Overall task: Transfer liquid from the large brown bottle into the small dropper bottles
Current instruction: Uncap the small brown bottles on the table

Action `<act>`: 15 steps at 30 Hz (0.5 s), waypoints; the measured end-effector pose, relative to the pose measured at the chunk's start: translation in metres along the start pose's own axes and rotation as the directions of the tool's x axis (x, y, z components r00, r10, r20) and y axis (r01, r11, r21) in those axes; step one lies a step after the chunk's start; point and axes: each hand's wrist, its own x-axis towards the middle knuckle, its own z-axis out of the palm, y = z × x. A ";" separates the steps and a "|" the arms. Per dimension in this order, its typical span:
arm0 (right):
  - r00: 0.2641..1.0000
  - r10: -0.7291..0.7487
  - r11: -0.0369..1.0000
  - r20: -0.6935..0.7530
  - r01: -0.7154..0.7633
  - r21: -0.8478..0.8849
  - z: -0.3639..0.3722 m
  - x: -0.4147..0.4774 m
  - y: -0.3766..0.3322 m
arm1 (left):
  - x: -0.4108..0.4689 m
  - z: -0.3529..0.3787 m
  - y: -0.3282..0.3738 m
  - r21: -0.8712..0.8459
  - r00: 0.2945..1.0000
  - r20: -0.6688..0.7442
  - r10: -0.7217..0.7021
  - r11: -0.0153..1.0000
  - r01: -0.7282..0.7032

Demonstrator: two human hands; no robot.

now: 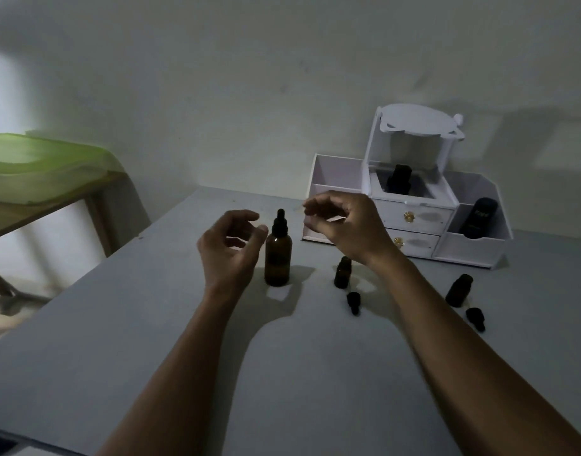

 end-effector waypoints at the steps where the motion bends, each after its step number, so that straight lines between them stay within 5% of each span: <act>1: 1.000 -0.002 0.999 0.026 0.003 -0.037 -0.011 -0.007 0.002 | -0.003 0.002 0.008 0.006 0.997 -0.039 0.066 0.998 -0.066; 4: 0.979 0.059 0.978 0.194 -0.018 -0.206 -0.036 -0.034 0.010 | -0.017 0.015 0.027 -0.040 0.989 0.014 0.150 0.988 -0.149; 8: 0.882 0.269 0.908 0.386 -0.099 -0.407 -0.045 -0.069 0.020 | -0.035 0.044 0.032 -0.133 0.970 0.239 0.053 0.991 -0.021; 12: 0.820 0.318 0.807 0.477 0.029 -0.589 -0.038 -0.086 0.035 | -0.043 0.067 0.020 -0.027 0.864 0.489 -0.118 0.988 0.150; 15: 0.829 0.312 0.789 0.464 0.046 -0.613 -0.036 -0.083 0.041 | -0.045 0.080 0.010 0.078 0.803 0.523 -0.286 0.954 0.289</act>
